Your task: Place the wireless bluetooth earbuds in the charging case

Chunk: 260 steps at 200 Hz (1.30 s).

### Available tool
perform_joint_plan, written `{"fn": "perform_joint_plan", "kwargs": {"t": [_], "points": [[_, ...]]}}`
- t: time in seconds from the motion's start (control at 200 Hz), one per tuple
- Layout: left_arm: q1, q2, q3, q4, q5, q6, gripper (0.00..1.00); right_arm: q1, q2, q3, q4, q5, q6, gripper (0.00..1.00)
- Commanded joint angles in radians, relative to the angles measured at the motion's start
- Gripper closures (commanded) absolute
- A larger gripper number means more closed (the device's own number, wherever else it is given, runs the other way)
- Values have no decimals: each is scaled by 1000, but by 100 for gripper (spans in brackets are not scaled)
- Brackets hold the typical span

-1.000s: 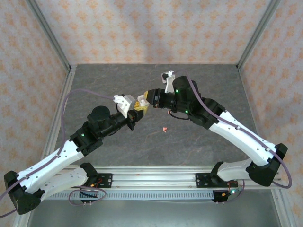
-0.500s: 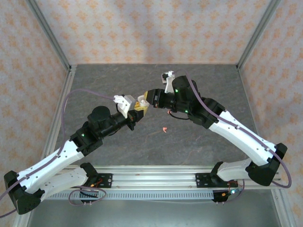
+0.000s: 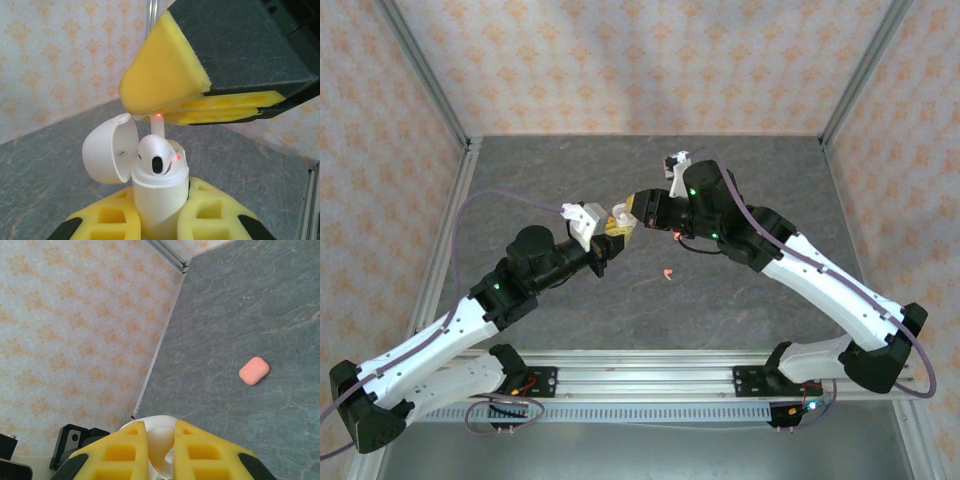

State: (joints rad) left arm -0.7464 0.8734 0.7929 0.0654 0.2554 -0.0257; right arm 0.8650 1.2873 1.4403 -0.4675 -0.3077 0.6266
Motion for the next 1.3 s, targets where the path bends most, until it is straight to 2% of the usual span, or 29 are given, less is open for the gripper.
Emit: {"fn": "perform_joint_plan", "kwargs": {"t": [0.0, 0.465, 1.296], "points": [[-4, -9, 4, 103, 14, 22, 100, 9, -24, 8, -39, -36, 43, 86], [-4, -20, -17, 105, 12, 31, 100, 9, -29, 42, -91, 15, 68, 87], [-4, -21, -34, 99, 17, 49, 100, 9, -12, 89, -110, 3, 65, 87]]}}
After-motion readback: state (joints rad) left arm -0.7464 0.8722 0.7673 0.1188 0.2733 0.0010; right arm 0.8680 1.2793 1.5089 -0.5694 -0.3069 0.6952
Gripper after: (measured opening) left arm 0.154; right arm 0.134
